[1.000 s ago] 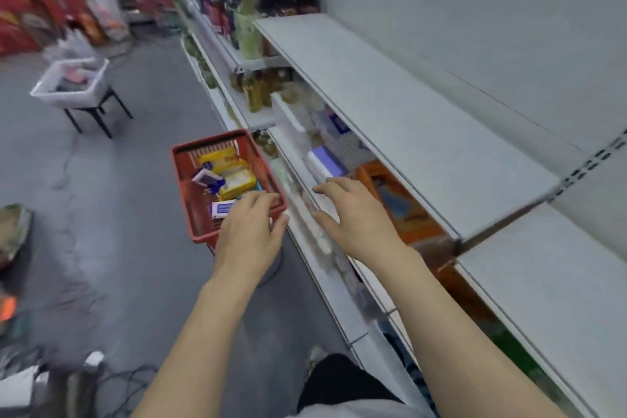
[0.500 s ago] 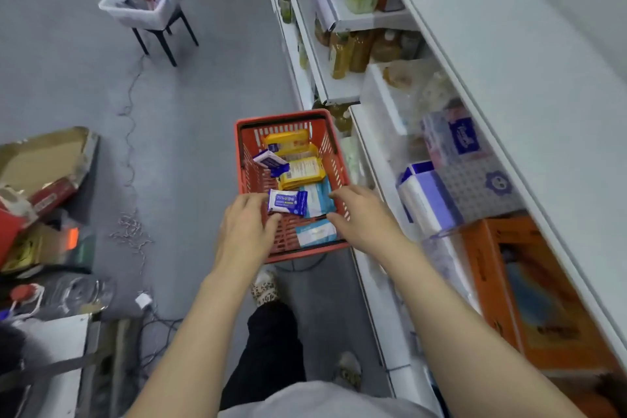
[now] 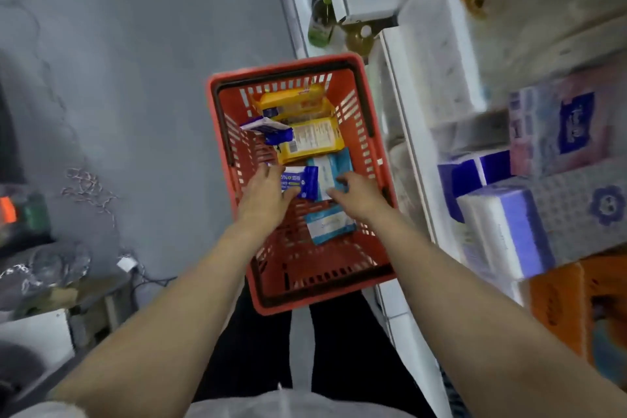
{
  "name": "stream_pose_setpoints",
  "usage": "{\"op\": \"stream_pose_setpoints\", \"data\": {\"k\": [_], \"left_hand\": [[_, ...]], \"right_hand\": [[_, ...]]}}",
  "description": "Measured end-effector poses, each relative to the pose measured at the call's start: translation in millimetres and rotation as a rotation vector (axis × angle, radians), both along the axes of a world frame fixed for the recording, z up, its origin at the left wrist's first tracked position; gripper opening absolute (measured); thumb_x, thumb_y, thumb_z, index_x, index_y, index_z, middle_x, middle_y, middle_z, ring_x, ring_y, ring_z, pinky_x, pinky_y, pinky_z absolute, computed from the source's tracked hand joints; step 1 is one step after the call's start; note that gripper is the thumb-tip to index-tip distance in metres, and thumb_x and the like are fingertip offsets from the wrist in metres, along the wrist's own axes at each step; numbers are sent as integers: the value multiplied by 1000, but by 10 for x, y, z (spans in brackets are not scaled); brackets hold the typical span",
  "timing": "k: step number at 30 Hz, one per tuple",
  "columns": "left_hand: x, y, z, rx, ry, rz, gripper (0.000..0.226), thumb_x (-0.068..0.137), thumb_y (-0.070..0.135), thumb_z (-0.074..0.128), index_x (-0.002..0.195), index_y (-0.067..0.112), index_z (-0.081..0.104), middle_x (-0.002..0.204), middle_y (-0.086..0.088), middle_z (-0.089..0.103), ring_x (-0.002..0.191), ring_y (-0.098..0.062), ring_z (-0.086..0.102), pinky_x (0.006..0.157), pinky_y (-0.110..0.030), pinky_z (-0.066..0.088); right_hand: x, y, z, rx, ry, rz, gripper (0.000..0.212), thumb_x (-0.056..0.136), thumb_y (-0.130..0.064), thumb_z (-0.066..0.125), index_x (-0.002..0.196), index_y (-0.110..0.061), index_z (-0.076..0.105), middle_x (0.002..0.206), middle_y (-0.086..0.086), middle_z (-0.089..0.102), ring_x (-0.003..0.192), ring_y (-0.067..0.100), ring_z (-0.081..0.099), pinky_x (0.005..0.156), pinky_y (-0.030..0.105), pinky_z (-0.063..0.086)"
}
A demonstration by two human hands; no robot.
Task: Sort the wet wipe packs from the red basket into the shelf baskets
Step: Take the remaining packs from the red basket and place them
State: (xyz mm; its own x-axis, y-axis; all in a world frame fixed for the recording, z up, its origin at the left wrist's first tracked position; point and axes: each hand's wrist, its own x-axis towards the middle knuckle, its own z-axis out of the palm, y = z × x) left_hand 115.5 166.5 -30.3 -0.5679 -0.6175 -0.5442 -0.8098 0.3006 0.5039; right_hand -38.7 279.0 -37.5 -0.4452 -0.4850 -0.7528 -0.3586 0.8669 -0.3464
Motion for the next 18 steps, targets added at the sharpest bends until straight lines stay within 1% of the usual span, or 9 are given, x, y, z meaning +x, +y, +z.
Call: {"op": "stream_pose_setpoints", "data": {"k": [2, 4, 7, 10, 12, 14, 15, 16, 18], "left_hand": [[-39, -47, -231, 51, -17, 26, 50, 92, 32, 63, 135, 9, 49, 132, -16, 50, 118, -34, 51, 95, -40, 42], [-79, -81, -466, 107, -30, 75, 52, 92, 30, 64, 136, 7, 48, 132, -17, 49, 120, -33, 50, 96, -36, 39], [-152, -102, -768, 172, -61, 179, 58, 92, 28, 64, 142, 8, 43, 141, -16, 44, 128, -31, 44, 103, -34, 36], [-167, -84, -1012, 183, -104, 220, 62, 93, 31, 62, 147, 12, 37, 149, -12, 37, 135, -28, 37, 109, -34, 31], [-187, -95, -1150, 192, -163, 226, 66, 94, 35, 59, 151, 18, 31, 158, -9, 25, 143, -28, 26, 115, -37, 25], [-227, -106, -1254, 215, -201, 265, 70, 94, 38, 59, 153, 25, 24, 163, -4, 10, 148, -26, 12, 119, -39, 17], [-252, -106, -1297, 218, -203, 285, 72, 94, 37, 60, 154, 28, 21, 164, -2, 5, 149, -24, 8, 119, -38, 15], [-277, -98, -1329, 213, -203, 297, 75, 93, 35, 61, 154, 30, 19, 164, 0, 1, 149, -24, 7, 119, -39, 15], [-302, -84, -1379, 206, -214, 310, 78, 92, 33, 63, 154, 35, 16, 164, 4, -3, 149, -25, 8, 118, -40, 19]], "right_hand": [[0, -113, -273, 18, -45, -63, 56, 95, -40, 61, 141, -11, 48, 143, 9, 53, 129, 26, 52, 101, 33, 43], [3, -213, -575, 26, -65, -113, 61, 95, -39, 61, 145, -9, 42, 146, 11, 49, 132, 28, 48, 103, 34, 41], [24, -317, -919, 32, -52, -168, 67, 94, -34, 64, 148, -7, 35, 149, 13, 43, 137, 29, 43, 107, 34, 37], [83, -375, -1098, 49, -54, -263, 75, 92, -30, 68, 151, -7, 27, 151, 13, 39, 137, 28, 41, 106, 34, 37], [98, -404, -1213, 43, -74, -312, 75, 90, -33, 70, 148, -7, 31, 145, 14, 44, 132, 29, 46, 103, 35, 41], [90, -409, -1312, 31, -156, -385, 71, 87, -34, 72, 144, -9, 37, 136, 12, 56, 123, 28, 56, 90, 33, 49], [84, -392, -1358, 32, -194, -412, 67, 88, -34, 71, 142, -10, 40, 132, 9, 60, 118, 26, 60, 82, 28, 48], [82, -374, -1378, 39, -222, -424, 62, 89, -32, 70, 141, -11, 42, 130, 7, 62, 116, 24, 61, 79, 25, 45], [98, -321, -1403, 30, -255, -440, 56, 91, -28, 68, 141, -15, 44, 129, 3, 63, 114, 20, 62, 80, 24, 43]]}}
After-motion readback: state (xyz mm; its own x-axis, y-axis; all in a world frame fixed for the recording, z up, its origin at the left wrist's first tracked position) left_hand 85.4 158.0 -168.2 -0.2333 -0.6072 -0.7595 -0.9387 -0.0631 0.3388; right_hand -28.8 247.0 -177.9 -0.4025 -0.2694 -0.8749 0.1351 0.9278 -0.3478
